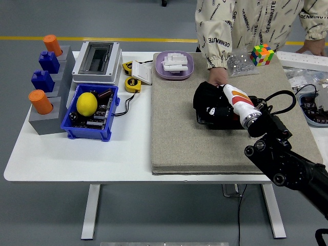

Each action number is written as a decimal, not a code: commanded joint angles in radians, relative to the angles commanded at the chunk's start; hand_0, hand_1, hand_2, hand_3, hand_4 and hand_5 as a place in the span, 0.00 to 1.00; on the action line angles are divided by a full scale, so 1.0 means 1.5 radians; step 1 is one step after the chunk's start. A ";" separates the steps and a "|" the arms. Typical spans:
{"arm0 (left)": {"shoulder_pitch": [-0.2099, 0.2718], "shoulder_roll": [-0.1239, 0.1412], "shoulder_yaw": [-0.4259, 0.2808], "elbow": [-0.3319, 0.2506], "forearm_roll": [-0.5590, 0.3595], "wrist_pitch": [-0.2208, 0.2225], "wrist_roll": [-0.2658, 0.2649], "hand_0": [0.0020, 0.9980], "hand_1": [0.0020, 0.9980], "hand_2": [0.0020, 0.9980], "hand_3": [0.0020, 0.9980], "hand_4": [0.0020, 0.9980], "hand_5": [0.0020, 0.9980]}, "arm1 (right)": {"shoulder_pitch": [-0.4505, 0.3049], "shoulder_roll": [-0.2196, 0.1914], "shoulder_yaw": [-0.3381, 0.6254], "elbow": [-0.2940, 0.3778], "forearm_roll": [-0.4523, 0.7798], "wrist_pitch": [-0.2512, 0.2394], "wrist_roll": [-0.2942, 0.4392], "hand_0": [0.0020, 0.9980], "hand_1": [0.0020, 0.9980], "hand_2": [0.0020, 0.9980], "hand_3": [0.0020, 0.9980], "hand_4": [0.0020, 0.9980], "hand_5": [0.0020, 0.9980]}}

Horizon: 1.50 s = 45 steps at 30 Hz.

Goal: Pick the rag up,wipe the panel,place it on the desk

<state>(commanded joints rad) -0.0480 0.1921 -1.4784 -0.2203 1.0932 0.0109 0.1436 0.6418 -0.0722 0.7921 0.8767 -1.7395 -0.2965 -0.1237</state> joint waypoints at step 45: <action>-0.003 0.004 0.006 -0.001 0.000 0.000 0.000 0.61 0.64 0.66 0.56 0.63 0.44 | 0.018 0.042 -0.050 -0.005 0.013 0.001 0.002 0.40 0.46 0.50 0.49 0.74 0.18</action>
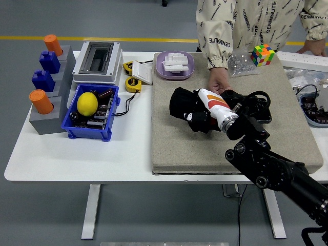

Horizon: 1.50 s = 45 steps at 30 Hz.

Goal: Pick the rag up,wipe the panel,place it on the desk

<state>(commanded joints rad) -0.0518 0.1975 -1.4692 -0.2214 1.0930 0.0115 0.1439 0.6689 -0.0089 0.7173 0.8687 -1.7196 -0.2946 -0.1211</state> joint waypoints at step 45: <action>0.005 -0.006 -0.013 -0.001 0.003 -0.001 -0.001 0.61 0.64 0.66 0.56 0.63 0.44 | -0.044 -0.136 0.071 0.005 -0.017 0.010 -0.005 0.40 0.46 0.50 0.49 0.74 0.18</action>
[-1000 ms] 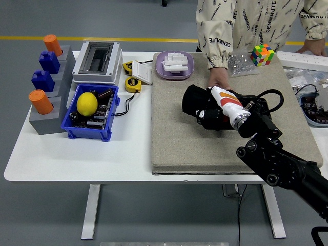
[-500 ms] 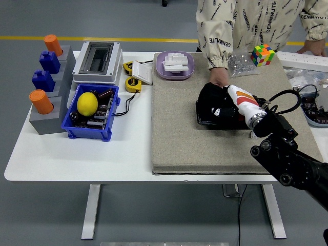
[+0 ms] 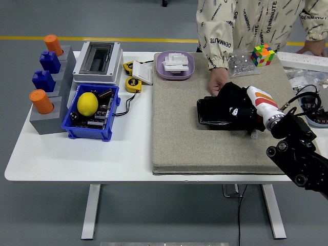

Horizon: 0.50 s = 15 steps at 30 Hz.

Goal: Pick the rag up,wipe the panel,place it on the desk

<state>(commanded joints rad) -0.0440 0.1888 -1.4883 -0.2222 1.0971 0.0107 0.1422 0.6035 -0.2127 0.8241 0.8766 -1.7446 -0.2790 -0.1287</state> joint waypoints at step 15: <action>0.005 -0.002 0.001 0.000 -0.002 -0.001 0.000 0.61 0.64 0.66 0.56 0.63 0.44 | -0.021 -0.047 0.021 0.006 -0.010 0.004 -0.003 0.40 0.46 0.50 0.49 0.74 0.18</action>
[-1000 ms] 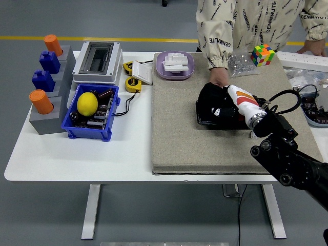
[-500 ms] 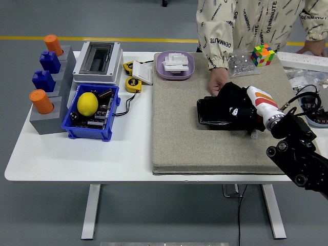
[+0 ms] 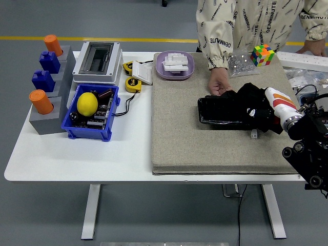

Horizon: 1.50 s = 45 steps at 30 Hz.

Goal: Pick the rag up,wipe the panel,place it on the desk

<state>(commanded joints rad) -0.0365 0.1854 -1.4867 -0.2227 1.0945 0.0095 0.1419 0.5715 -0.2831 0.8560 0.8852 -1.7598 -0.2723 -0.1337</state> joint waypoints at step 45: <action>0.002 -0.001 -0.002 -0.001 0.004 0.000 -0.001 0.61 0.64 0.65 0.56 0.63 0.44 | -0.053 -0.099 0.087 0.024 -0.024 0.008 -0.007 0.40 0.46 0.50 0.49 0.75 0.18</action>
<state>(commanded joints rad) -0.0330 0.1843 -1.4903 -0.2236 1.1008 0.0093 0.1406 0.4920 -0.4319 0.9863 0.9205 -1.7958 -0.2610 -0.1440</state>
